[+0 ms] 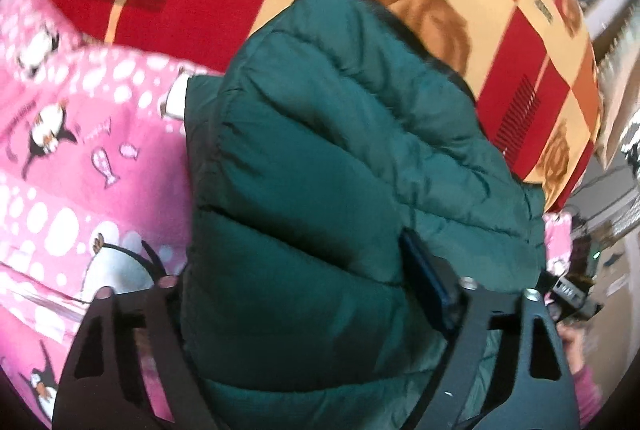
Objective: Fold large clothes
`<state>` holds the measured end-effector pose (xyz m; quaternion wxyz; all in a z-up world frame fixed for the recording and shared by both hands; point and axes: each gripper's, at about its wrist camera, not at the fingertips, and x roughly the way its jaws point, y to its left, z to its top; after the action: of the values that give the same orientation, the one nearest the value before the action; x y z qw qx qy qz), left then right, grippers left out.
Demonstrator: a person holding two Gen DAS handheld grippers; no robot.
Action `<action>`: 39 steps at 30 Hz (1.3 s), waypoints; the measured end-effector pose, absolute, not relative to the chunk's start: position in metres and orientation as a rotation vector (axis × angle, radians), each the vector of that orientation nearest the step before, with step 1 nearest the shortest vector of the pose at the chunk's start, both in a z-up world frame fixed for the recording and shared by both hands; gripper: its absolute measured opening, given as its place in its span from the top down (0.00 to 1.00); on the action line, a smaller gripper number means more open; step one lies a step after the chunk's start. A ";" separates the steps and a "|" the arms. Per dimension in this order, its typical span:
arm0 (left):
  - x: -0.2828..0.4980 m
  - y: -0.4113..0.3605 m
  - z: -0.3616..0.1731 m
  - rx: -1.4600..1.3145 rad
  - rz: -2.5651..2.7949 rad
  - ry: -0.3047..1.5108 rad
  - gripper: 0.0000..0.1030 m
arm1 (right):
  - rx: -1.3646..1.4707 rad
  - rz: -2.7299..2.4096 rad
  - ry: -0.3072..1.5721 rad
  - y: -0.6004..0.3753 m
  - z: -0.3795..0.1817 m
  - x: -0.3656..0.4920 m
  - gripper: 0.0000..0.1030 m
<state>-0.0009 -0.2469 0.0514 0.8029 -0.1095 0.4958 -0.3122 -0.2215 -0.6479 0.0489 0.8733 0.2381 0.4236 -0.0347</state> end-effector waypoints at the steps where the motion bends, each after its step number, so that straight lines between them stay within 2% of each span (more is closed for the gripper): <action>1: -0.005 -0.249 0.055 -0.217 -0.665 1.044 0.30 | 0.484 -0.073 0.883 -0.644 0.051 -0.221 0.37; 5: -0.017 -0.255 0.068 -0.162 -0.650 0.995 0.47 | 0.454 -0.090 0.867 -0.635 0.061 -0.224 0.49; 7: -0.023 -0.256 0.077 -0.136 -0.645 0.971 0.52 | 0.437 -0.101 0.857 -0.631 0.068 -0.229 0.55; 13: -0.033 -0.248 0.095 -0.135 -0.655 0.961 0.60 | 0.412 -0.115 0.829 -0.620 0.089 -0.241 0.67; 30: -0.101 -0.175 0.139 -0.184 -0.699 0.997 0.64 | 0.446 -0.038 0.822 -0.562 0.126 -0.309 0.70; 39: -0.131 -0.147 0.128 -0.183 -0.690 1.053 0.63 | 0.492 -0.003 0.843 -0.542 0.119 -0.346 0.69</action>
<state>-0.1312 -0.1474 0.1278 0.8043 -0.0856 0.4918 -0.3222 -0.3459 -0.5425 0.1192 0.8833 0.2365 0.4048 -0.0016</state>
